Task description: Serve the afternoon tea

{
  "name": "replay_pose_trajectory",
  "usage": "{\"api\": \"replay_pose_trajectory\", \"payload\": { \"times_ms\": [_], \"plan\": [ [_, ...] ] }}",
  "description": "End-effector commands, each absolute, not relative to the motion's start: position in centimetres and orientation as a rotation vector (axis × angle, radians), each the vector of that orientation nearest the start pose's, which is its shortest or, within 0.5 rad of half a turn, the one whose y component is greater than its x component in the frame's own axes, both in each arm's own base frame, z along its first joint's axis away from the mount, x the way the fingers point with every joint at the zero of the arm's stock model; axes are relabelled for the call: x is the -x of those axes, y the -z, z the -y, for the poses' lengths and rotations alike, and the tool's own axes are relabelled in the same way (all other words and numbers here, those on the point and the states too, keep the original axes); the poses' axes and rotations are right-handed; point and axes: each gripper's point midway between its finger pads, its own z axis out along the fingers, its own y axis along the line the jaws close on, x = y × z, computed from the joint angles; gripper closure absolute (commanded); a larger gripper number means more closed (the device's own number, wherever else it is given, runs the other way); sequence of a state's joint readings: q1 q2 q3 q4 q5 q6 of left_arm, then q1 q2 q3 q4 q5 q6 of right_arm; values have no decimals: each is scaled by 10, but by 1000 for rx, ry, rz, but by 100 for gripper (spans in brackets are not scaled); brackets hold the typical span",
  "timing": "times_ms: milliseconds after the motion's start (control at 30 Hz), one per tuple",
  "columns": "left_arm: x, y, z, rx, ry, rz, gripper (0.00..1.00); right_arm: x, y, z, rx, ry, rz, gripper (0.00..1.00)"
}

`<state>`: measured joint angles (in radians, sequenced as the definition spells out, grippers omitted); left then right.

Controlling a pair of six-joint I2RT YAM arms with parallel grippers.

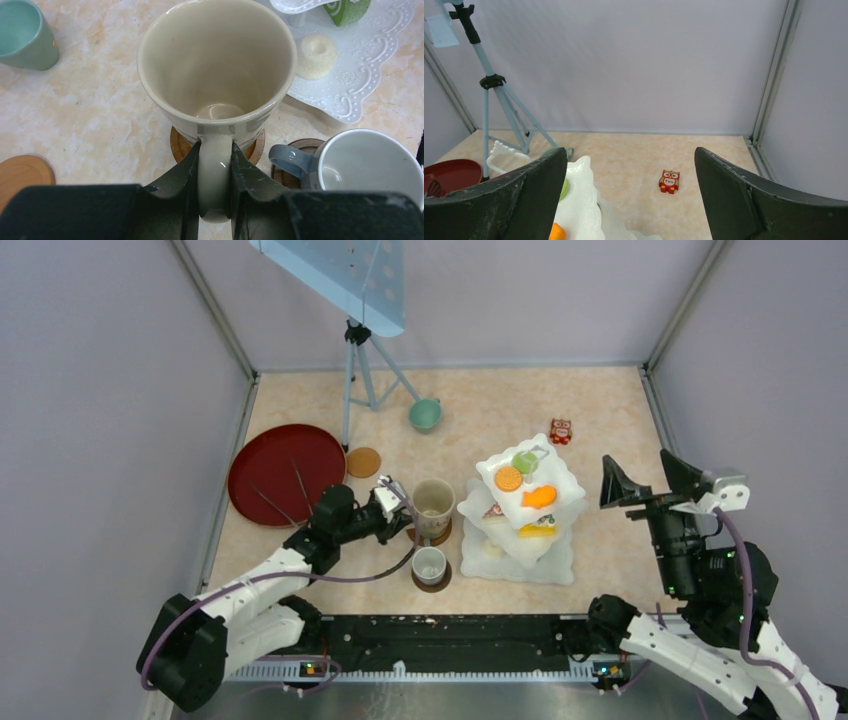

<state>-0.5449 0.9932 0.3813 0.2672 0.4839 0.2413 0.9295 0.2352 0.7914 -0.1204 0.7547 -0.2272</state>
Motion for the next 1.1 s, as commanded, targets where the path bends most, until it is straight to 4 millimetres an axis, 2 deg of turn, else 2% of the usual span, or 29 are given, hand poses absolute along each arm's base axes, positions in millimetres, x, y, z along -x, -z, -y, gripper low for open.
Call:
{"api": "replay_pose_trajectory", "payload": {
  "times_ms": [0,100,133,300,500,533,567,600,667,733,800,833,867,900,967,1000,1067],
  "plan": [
    [-246,-167,238,-1034,636,-1466,93,-177,-407,-25,17,-188,-1236,4],
    [-244,-170,237,-1026,643,-1459,68,-177,-406,-25,19,-182,-1237,4],
    [-244,-171,236,-1020,637,-1457,62,-177,-407,-24,17,-183,-1235,4],
    [-243,-193,231,-984,614,-1417,47,-176,-407,-23,17,-181,-1232,4],
    [-238,-243,223,-937,583,-1322,32,-177,-408,-26,20,-186,-1230,4],
    [-237,-253,221,-923,574,-1308,25,-178,-408,-27,23,-187,-1231,4],
    [-236,-263,218,-901,568,-1295,10,-178,-407,-28,24,-187,-1233,4],
    [-237,-276,214,-867,554,-1282,3,-179,-407,-29,24,-187,-1234,4],
    [-244,-302,202,-743,523,-1269,1,-180,-406,-31,25,-189,-1237,4],
    [-264,-314,182,-550,460,-1342,1,-182,-404,-33,27,-191,-1241,4],
    [-295,-306,148,-234,354,-1520,1,-183,-403,-37,29,-197,-1244,4],
    [-310,-291,127,-56,260,-1622,1,-185,-402,-39,30,-197,-1249,4],
    [-317,-272,117,67,207,-1722,1,-186,-400,-40,30,-198,-1253,4],
    [-324,-245,111,151,141,-1828,1,-187,-399,-42,31,-202,-1258,4],
    [-333,-218,107,252,72,-1932,1,-188,-399,-45,31,-210,-1263,4],
    [-337,-209,110,277,67,-1955,1,-188,-399,-46,30,-214,-1265,4],
    [-348,-200,120,329,119,-1964,10,-188,-400,-47,31,-221,-1265,4]
  ]
}}
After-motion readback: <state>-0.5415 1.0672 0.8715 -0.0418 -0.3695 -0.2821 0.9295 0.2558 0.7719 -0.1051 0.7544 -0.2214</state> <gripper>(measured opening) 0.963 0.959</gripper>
